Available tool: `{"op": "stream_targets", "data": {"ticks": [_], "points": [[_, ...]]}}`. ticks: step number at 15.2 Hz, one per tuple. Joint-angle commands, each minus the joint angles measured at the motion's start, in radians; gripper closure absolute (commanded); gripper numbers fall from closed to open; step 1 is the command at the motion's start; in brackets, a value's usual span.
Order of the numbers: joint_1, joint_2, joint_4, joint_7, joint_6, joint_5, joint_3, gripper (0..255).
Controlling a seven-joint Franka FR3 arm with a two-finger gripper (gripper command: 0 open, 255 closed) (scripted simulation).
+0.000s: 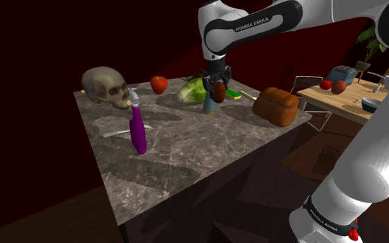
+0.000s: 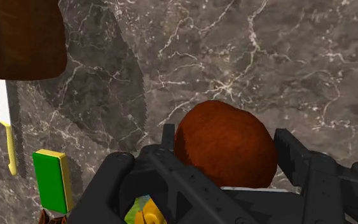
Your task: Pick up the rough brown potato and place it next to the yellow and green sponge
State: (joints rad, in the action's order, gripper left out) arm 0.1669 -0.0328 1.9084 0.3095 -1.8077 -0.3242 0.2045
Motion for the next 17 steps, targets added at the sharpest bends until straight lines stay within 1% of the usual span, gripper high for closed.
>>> {"op": "stream_targets", "data": {"ticks": [1, 9, 17], "points": [[0.026, 0.010, 0.011, -0.047, -0.016, -0.004, -0.024, 255], [0.122, -0.027, -0.026, -0.218, -0.074, -0.026, -0.115, 255], [0.216, -0.123, -0.139, -0.387, -0.114, -0.029, -0.194, 255]]}}
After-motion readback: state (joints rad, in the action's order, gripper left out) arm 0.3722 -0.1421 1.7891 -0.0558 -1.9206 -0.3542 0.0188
